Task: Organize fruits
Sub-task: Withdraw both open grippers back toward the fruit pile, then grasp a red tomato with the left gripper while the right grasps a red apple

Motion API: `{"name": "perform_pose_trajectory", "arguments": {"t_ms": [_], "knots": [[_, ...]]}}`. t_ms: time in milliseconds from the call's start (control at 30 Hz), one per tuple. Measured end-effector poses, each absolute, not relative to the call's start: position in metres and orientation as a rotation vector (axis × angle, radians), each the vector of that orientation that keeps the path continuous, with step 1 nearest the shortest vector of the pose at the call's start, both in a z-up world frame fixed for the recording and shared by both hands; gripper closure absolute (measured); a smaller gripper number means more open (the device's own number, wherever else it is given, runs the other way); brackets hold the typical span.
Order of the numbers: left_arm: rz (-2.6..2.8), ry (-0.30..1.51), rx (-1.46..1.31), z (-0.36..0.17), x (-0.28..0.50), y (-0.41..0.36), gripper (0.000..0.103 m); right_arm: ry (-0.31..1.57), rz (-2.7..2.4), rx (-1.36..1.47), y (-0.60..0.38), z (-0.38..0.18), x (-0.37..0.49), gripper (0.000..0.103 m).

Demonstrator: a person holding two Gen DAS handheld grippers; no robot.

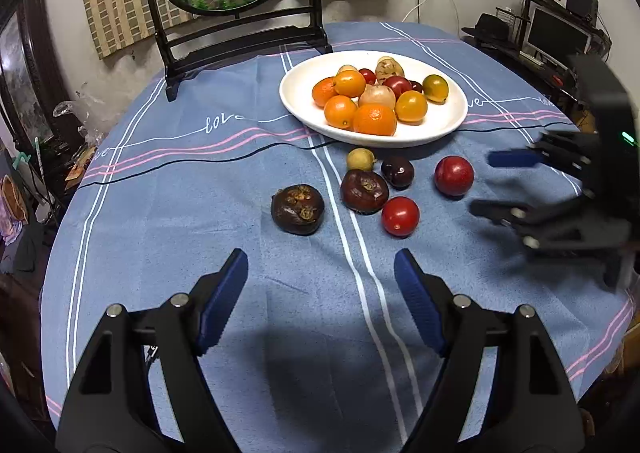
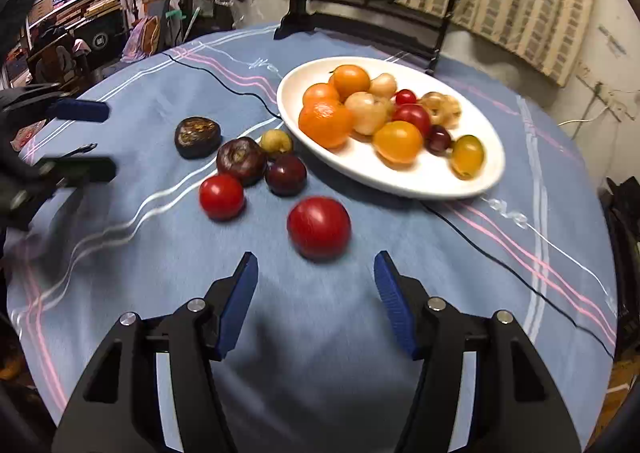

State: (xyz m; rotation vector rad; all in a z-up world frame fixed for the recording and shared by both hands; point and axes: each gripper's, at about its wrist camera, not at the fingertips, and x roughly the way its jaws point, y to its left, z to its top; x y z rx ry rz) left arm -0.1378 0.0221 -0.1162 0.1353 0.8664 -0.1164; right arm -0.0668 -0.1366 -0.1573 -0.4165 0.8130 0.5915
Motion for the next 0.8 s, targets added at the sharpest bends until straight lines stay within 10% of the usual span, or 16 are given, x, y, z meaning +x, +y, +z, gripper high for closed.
{"name": "perform_pose_trajectory", "arguments": {"t_ms": [133,233,667,733,800], "knots": [[-0.144,0.883,0.142,-0.121,-0.131,0.013,0.026,0.841,0.591,-0.443,-0.12,-0.17,-0.048,0.041],[-0.168,0.898,0.154,-0.127,-0.127,0.0,0.026,0.819,0.583,-0.499,-0.118,-0.173,-0.053,0.063],[-0.132,0.959,0.107,-0.154,-0.086,-0.046,0.028,0.771,0.607,-0.462,-0.172,-0.153,-0.086,0.063],[-0.118,0.978,0.094,-0.16,-0.079,-0.046,0.035,0.775,0.611,-0.456,-0.174,-0.153,-0.085,0.063],[-0.109,1.004,0.076,-0.166,-0.074,-0.045,0.07,0.778,0.61,-0.443,-0.176,-0.154,-0.085,0.063]]}}
